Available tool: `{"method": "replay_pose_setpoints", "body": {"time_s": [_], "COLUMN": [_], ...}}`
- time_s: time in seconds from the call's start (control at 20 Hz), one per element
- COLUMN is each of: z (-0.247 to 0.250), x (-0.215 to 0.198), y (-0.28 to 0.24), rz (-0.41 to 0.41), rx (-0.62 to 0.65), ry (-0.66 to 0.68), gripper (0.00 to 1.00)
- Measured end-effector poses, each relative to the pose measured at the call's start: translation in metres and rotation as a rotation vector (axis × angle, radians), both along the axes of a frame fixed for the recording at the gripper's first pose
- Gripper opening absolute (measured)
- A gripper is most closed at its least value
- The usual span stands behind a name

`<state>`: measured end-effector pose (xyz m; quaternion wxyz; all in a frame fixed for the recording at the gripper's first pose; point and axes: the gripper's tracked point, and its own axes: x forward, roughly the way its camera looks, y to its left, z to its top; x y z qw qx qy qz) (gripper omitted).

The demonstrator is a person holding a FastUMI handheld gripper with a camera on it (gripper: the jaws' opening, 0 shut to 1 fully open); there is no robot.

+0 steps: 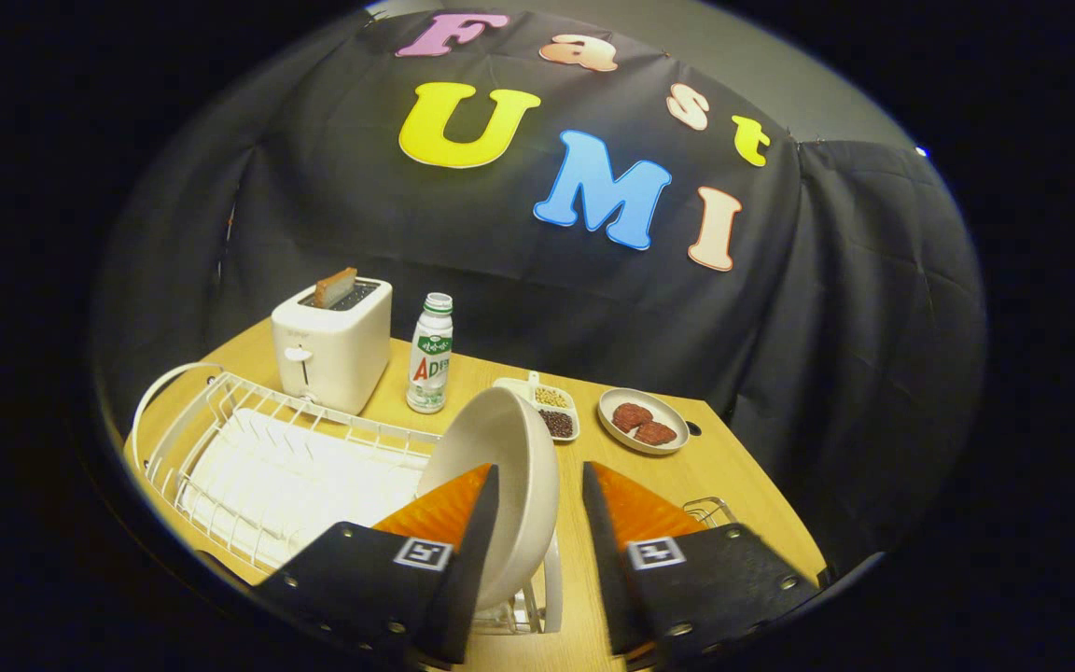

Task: Take the plate from the dish rack, then take the spoon from the basket and place it into the plate.

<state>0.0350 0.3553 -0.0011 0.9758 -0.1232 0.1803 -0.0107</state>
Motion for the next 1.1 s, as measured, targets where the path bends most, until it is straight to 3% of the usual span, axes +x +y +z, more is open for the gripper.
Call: {"method": "replay_pose_setpoints", "body": {"time_s": [0.1,0.25,0.3,0.35,0.4,0.5,0.9,1.1], "z": [-0.001,0.003,0.004,0.007,0.010,0.015,0.051,0.071], "x": [0.004,0.003,0.008,0.012,0.009,0.018,0.017,-0.001], "y": [0.001,-0.003,-0.003,-0.008,-0.007,-0.002,0.008,0.003], "rz": [-0.021,-0.073,-0.091,-0.109,-0.113,-0.115,-0.111,-0.123], "rx": [-0.041,-0.112,-0.127,-0.149,-0.168,-0.193,-0.376,-0.371], "ry": [0.010,0.021,0.023,0.018,0.023,0.021,-0.025,-0.048], "gripper": [0.27,0.21,0.14,0.14,0.06,0.00,0.00,0.00]}}
